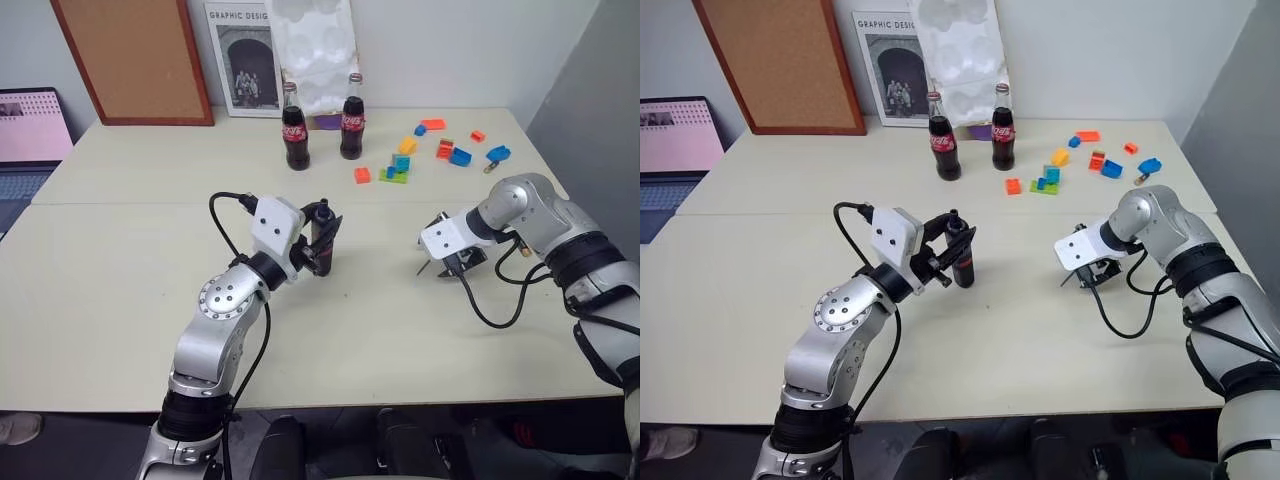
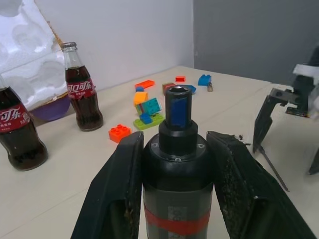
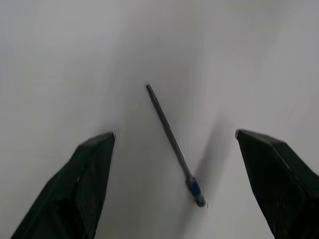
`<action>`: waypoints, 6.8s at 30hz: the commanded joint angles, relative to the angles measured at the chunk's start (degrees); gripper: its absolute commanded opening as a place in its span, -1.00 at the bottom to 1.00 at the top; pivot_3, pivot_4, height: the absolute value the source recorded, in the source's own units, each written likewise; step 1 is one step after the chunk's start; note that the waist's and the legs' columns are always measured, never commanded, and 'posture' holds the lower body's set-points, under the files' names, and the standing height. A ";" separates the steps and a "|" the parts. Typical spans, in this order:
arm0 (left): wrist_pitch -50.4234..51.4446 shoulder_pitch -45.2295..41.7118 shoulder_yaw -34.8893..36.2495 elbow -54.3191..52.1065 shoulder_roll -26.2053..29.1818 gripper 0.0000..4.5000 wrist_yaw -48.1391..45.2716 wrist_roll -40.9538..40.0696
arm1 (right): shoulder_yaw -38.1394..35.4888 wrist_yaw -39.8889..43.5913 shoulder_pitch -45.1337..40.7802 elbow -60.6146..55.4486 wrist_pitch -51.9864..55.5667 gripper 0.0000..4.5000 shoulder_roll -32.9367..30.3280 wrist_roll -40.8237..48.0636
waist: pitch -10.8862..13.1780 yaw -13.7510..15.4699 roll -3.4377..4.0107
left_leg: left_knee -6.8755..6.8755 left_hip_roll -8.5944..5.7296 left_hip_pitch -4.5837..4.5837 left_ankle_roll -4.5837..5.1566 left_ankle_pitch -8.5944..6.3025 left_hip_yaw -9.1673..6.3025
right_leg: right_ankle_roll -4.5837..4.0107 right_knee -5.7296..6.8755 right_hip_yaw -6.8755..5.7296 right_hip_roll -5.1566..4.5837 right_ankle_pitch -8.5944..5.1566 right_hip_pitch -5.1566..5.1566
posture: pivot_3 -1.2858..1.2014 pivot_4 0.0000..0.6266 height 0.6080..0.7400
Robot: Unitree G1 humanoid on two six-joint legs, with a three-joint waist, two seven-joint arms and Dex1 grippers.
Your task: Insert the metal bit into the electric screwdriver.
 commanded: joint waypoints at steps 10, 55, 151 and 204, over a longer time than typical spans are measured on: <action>-1.26 0.91 -1.73 0.41 -0.36 -0.28 0.90 0.83 | 8.50 -14.67 -9.87 16.82 -16.21 -0.16 6.82 -19.16 | 0.00 -0.06 0.01 | 0.02 -0.01 0.08 0.00 0.00 -0.03 | -0.01 0.09 0.00 0.00 0.00 0.03 | 0.03 -0.52 1.00; -0.60 -1.86 -1.42 -2.36 1.41 -0.28 -2.40 -2.99 | -48.29 -21.91 29.39 -75.12 80.73 -1.00 7.88 65.33 | 0.03 0.07 0.09 | -0.04 0.02 -0.25 0.00 -0.01 -0.22 | 0.00 0.03 -0.15 0.06 -0.02 -0.18 | 0.03 -0.52 1.00; -6.36 0.96 -2.89 0.85 2.02 -0.28 -0.42 0.76 | -33.35 -33.90 22.67 -68.34 81.37 -1.00 13.48 55.07 | -0.04 -0.90 0.13 | -0.61 0.09 -0.15 0.01 -0.01 -0.12 | -0.01 -0.57 -0.09 0.10 0.03 -0.14 | 0.03 -0.52 1.00; -6.76 0.46 -3.54 1.49 1.84 -0.28 -0.54 1.16 | -38.51 -33.10 19.86 -70.89 82.93 0.69 10.06 60.92 | -0.28 -1.08 0.37 | -0.82 0.08 -0.26 0.01 -0.01 -0.13 | 0.00 -0.80 -0.10 0.10 0.03 -0.23 | 0.03 -0.52 1.00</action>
